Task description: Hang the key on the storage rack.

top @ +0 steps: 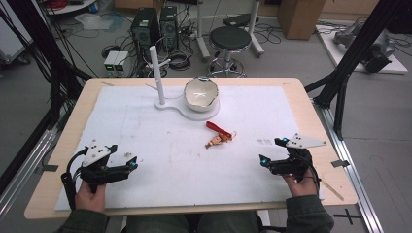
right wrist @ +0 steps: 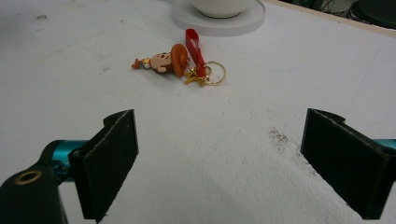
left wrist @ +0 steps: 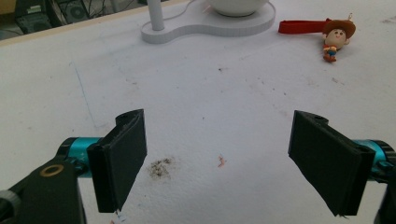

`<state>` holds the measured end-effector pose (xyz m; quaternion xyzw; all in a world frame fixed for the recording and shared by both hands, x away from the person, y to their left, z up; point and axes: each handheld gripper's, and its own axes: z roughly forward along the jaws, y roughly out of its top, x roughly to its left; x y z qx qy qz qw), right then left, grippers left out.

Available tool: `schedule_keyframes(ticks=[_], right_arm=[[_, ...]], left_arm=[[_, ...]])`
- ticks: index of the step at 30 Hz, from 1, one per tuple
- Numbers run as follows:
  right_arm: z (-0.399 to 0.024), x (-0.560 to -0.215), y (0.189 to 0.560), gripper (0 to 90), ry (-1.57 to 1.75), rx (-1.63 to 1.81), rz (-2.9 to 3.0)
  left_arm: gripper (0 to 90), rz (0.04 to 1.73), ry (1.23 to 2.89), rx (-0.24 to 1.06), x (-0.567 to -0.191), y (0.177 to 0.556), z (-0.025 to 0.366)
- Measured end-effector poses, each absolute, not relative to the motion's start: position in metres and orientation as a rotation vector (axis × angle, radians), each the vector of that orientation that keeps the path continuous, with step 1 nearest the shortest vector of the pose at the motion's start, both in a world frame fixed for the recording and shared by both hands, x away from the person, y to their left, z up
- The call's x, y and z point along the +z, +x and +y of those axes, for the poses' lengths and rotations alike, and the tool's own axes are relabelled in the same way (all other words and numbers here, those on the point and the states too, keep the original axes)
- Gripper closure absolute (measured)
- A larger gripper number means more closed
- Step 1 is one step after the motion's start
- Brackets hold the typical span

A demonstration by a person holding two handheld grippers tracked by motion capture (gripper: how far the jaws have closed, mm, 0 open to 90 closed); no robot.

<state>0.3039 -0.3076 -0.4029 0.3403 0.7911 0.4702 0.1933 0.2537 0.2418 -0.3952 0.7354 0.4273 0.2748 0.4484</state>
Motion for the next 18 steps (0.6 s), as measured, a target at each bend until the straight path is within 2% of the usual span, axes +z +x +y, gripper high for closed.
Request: schedule_keyframes(ticks=[18], right_arm=[[-0.301,-0.376,0.33,10.1,0.976,1.312,2.294]], left_arm=[[19.8,1.044,1.818,0.67,-0.396,0.258,0.239]])
